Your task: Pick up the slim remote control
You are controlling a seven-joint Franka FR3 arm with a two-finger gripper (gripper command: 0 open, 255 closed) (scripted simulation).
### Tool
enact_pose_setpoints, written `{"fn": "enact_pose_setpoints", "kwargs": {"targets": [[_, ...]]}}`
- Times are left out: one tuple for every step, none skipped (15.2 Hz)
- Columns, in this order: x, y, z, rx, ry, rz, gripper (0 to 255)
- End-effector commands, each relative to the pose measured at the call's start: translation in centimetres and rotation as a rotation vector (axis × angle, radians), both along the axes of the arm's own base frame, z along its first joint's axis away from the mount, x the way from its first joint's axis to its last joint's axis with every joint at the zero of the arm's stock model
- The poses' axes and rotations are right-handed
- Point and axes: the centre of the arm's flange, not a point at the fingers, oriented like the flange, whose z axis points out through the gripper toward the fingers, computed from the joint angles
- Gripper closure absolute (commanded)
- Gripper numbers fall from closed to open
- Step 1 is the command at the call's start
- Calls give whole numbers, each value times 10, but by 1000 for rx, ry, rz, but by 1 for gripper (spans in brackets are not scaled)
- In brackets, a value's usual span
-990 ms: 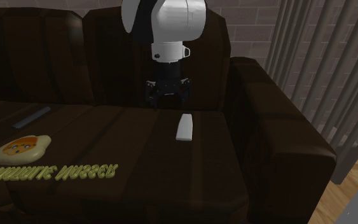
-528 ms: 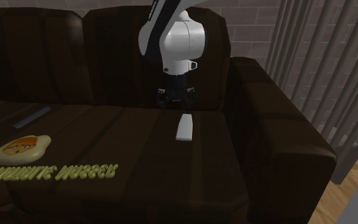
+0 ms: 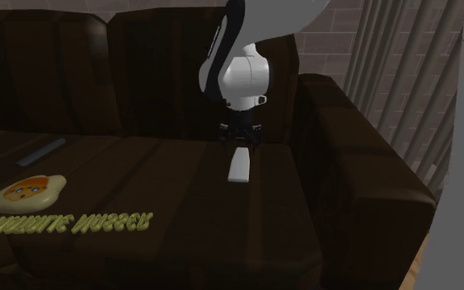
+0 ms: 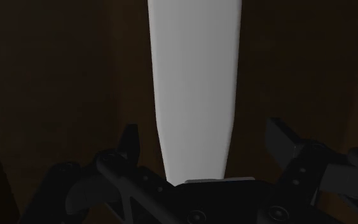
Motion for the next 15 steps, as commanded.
{"fn": "enact_pose_setpoints", "kwargs": {"targets": [[2, -5, -11, -1, -1, -10, 0], [2, -5, -16, -1, -1, -10, 0], [2, -5, -22, -1, -1, -10, 0], [2, -5, -27, -1, -1, -10, 0], [2, -5, -32, -1, -1, -10, 0], [2, -5, -37, -1, -1, -10, 0], [2, -5, -40, -1, -1, -10, 0], [2, -5, -40, -1, -1, -10, 0], [2, -5, -41, -1, -1, -10, 255], [1, -5, -41, -1, -1, -10, 255], [1, -5, -41, -1, -1, -10, 255], [1, -5, -41, -1, -1, -10, 255], [1, -5, -41, -1, -1, -10, 255], [1, -5, -41, -1, -1, -10, 255], [1, -5, -41, -1, -1, -10, 255]]}}
